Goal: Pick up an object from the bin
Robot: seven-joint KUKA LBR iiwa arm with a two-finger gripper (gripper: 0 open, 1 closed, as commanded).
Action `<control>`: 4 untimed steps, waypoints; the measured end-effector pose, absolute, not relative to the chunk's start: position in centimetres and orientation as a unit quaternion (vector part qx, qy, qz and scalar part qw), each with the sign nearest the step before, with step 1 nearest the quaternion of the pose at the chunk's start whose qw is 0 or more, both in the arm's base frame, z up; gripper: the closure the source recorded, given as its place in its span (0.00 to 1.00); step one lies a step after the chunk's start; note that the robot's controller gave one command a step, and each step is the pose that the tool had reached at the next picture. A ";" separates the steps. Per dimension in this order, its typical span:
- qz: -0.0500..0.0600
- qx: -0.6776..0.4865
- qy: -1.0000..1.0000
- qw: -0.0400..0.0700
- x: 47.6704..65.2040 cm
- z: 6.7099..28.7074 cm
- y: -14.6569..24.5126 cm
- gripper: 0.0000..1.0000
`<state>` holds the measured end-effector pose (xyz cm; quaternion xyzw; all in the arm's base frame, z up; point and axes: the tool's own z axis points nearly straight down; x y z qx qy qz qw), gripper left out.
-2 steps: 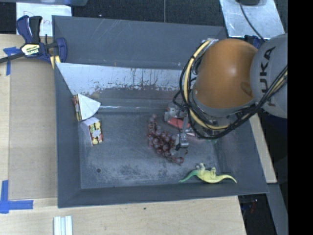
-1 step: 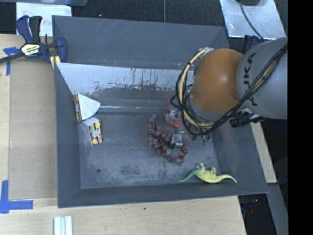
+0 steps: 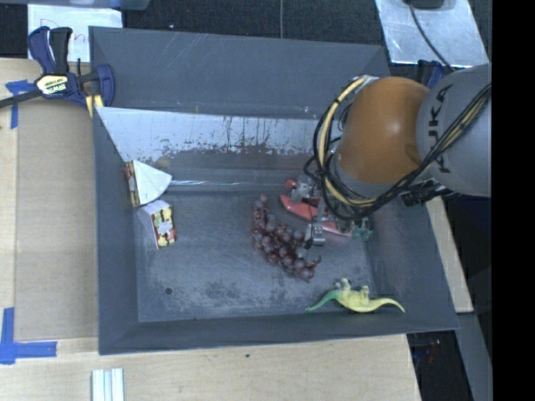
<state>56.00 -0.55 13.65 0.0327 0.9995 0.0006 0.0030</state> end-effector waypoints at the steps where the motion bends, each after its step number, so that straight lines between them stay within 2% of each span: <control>1: 0.001 0.180 0.984 0.003 56.1 13.3 1.1 0.00; 2: 0.001 0.169 0.986 0.007 56.1 9.5 0.9 0.00; 3: 0.003 0.325 0.946 0.008 54.5 7.3 2.8 1.00; 4: 0.003 0.325 0.946 0.008 54.5 7.3 2.7 1.00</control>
Offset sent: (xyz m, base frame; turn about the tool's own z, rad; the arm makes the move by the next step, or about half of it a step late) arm -0.0014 0.0081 -0.0665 0.1617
